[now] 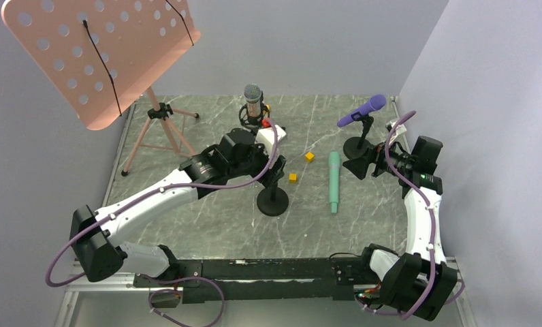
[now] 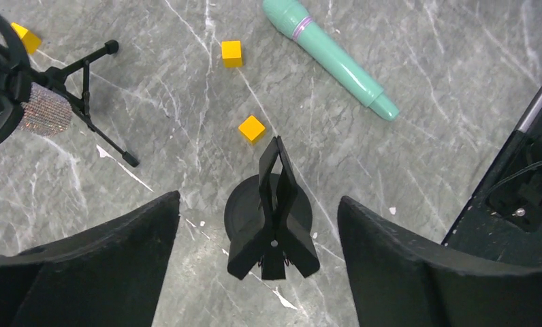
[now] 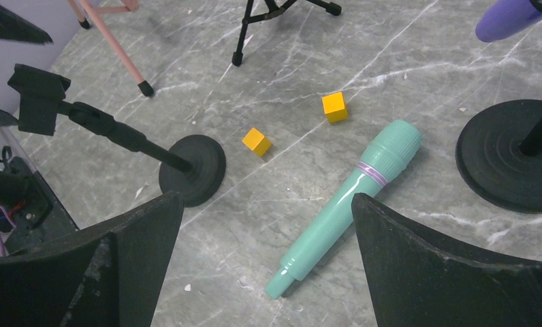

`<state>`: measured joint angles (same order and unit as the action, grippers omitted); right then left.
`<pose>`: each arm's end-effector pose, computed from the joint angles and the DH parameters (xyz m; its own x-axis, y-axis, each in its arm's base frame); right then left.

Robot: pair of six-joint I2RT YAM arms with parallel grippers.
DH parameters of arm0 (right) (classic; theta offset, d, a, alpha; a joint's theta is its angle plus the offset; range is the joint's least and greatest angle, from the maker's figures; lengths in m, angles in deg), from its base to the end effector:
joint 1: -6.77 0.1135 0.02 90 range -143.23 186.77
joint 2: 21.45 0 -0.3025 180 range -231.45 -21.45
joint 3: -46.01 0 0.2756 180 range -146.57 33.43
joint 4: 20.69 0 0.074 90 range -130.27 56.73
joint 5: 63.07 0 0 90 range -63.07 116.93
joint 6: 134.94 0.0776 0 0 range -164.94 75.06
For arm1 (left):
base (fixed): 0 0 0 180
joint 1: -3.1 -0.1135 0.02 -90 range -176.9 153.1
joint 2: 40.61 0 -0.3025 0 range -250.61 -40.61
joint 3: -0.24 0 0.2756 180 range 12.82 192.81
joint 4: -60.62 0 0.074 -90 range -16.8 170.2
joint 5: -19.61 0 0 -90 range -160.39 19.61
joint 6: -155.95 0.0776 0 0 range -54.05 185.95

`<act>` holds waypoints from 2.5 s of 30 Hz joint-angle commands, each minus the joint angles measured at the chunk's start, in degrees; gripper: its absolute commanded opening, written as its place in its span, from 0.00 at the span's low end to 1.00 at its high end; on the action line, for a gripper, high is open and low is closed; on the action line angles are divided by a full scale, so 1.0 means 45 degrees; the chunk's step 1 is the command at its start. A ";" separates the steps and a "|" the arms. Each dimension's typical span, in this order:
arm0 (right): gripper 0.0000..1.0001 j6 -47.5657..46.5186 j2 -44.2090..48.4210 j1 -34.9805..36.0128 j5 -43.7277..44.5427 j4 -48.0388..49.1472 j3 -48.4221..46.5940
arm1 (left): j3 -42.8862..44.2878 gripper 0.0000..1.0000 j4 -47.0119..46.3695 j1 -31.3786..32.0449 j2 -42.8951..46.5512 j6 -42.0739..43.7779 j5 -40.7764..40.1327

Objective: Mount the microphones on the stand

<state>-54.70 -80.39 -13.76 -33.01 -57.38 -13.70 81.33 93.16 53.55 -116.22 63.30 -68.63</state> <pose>0.2398 -0.0181 0.3101 -0.4599 0.0816 -0.8842 -0.5669 0.7394 0.3631 0.2237 -0.2746 0.3639 -0.3258 0.3220 -0.8889 0.7739 0.6309 -0.0551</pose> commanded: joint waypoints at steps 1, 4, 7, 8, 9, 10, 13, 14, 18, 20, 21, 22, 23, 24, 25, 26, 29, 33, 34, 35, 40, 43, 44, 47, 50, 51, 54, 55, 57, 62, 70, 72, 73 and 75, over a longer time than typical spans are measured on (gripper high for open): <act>1.00 -0.1554 0.0084 0.0051 -0.0374 -0.0542 -0.0102 | 0.0053 0.95 -0.0189 0.0038 0.1534 -0.0111 -0.0351; 1.00 -0.1830 0.0441 0.0050 -0.0055 -0.0066 0.0250 | -0.1112 0.99 -0.1207 0.0037 0.3070 -0.0235 -0.0295; 1.00 -0.1293 0.0466 0.0066 -0.0095 0.0566 0.0803 | -0.2314 0.99 -0.1619 -0.0001 0.4512 -0.0560 -0.0315; 1.00 -0.0972 0.0266 0.0095 -0.0141 0.0640 0.0823 | -0.2651 0.99 -0.1607 -0.0016 0.4903 -0.0689 -0.0345; 1.00 -0.1124 -0.0155 0.0184 -0.0210 0.0165 0.0596 | -0.3050 0.99 -0.1581 -0.0021 0.5477 -0.0900 -0.0351; 1.00 -0.1458 -0.0649 0.0405 0.0008 -0.0480 0.0258 | -0.3463 0.99 -0.1573 -0.0021 0.5920 -0.1117 -0.0352; 1.00 -0.0671 -0.1445 0.1288 0.2243 -0.0528 -0.0063 | -0.4718 0.99 -0.1599 -0.0021 0.7176 -0.1763 -0.0537; 1.00 -0.0127 -0.1504 0.1700 0.3252 -0.0059 0.0085 | -0.5093 0.99 -0.1614 -0.0021 0.7560 -0.1997 -0.0714; 1.00 0.2013 -0.2297 0.4022 0.8818 0.1148 0.0151 | -0.6246 0.99 -0.1567 -0.0021 0.8814 -0.2574 -0.1117; 1.00 0.3248 -0.3103 0.4803 1.1032 0.1436 -0.0108 | -0.6532 0.99 -0.1464 -0.0016 0.9193 -0.2663 -0.1445; 1.00 0.3515 -0.3660 0.5099 1.1846 0.1576 -0.0255 | -0.6630 0.99 -0.1409 -0.0021 0.9306 -0.2685 -0.1531; 1.00 0.3802 -0.4107 0.5270 1.2438 0.1637 -0.0413 | -0.6658 0.99 -0.1363 -0.0031 0.9413 -0.2666 -0.1613; 0.99 0.3945 -0.4527 0.5391 1.2720 0.1672 -0.0567 | -0.6668 0.99 -0.1318 -0.0022 0.9441 -0.2644 -0.1674; 0.98 0.4084 -0.4907 0.5519 1.2801 0.1686 -0.0710 | -0.6670 0.99 -0.1254 -0.0031 0.9450 -0.2629 -0.1737; 0.95 0.4149 -0.5311 0.5652 1.2836 0.1646 -0.0875 | -0.6670 0.99 -0.1194 -0.0030 0.9444 -0.2609 -0.1812; 0.90 0.4159 -0.5676 0.5783 1.2791 0.1546 -0.1066 | -0.6680 0.99 -0.1178 -0.0032 0.9438 -0.2595 -0.1858; 0.77 0.4298 -0.6654 0.6146 1.2986 0.1300 -0.1656 | -0.6774 0.99 -0.1257 -0.0039 0.9349 -0.2620 -0.1886; 0.72 0.4429 -0.7317 0.6252 1.3071 0.1427 -0.2027 | -0.6877 0.99 -0.1368 -0.0041 0.9193 -0.2680 -0.1803; 0.70 0.4458 -0.7573 0.6286 1.3057 0.1415 -0.2160 | -0.6911 0.99 -0.1412 -0.0031 0.9189 -0.2687 -0.1776; 0.69 0.4540 -0.7773 0.6324 1.3119 0.1415 -0.2306 | -0.6932 0.99 -0.1449 -0.0040 0.9164 -0.2655 -0.1738; 0.67 0.4532 -0.8414 0.6471 1.3282 0.1492 -0.2549 | -0.6971 0.99 -0.1455 -0.0040 0.9160 -0.2680 -0.1678; 0.65 0.4568 -0.8532 0.6561 1.3282 0.1546 -0.2421 | -0.7105 0.99 -0.1578 -0.0040 0.9253 -0.2726 -0.1639; 0.65 0.4571 -0.8601 0.6605 1.3589 0.1508 -0.2417 | -0.7150 0.99 -0.1626 -0.0031 0.9255 -0.2739 -0.1581; 0.64 0.4552 -0.8840 0.6666 1.3672 0.1428 -0.2453 | -0.7136 0.99 -0.1716 -0.0041 0.9147 -0.2722 -0.1303; 0.55 0.4470 -0.8825 0.6692 1.3528 0.1424 -0.2384 | -0.7047 0.99 -0.1822 -0.0040 0.8925 -0.2630 -0.0704; 0.51 0.4453 -0.8735 0.6692 1.3452 0.1443 -0.2337 | -0.7042 0.99 -0.1879 -0.0041 0.8816 -0.2588 -0.0540; 0.33 0.4238 -0.8203 0.6691 1.3062 0.1629 -0.2143 | -0.6955 0.99 -0.1943 -0.0041 0.8373 -0.2470 -0.0231; 0.27 0.4153 -0.7915 0.6692 1.2798 0.1720 -0.2018 | -0.6913 0.99 -0.1977 -0.0031 0.8232 -0.2339 -0.0017; 0.19 0.3936 -0.7155 0.6675 1.1802 0.1891 -0.1824 | -0.6885 0.99 -0.2176 -0.0041 0.7952 -0.1881 0.0487; 0.11 0.2900 -0.4968 0.6644 0.8267 0.2207 -0.1318 | -0.6920 0.99 -0.2849 -0.0041 0.7409 0.0008 0.1839; 0.07 -0.1779 -0.3145 0.5544 0.0808 0.0247 -0.1406 | -0.7646 0.99 -0.5955 -0.0038 0.6875 0.1829 0.2477; 0.07 -0.1999 -0.2986 0.5468 0.0172 0.0064 -0.1420 | -0.7966 0.99 -0.7014 -0.0039 0.6596 0.2070 0.2334; 0.07 -0.2066 -0.2920 0.5445 -0.0047 -0.0002 -0.1420 | -0.8070 0.99 -0.7474 -0.0041 0.6413 0.2179 0.2230; 0.06 -0.2113 -0.2899 0.5406 -0.0308 -0.0083 -0.1430 | -0.8137 0.99 -0.8161 -0.0041 0.5977 0.2340 0.2121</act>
<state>-58.70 -95.12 10.94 -23.35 -55.42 -19.32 45.74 68.27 53.49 -86.65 69.94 -59.74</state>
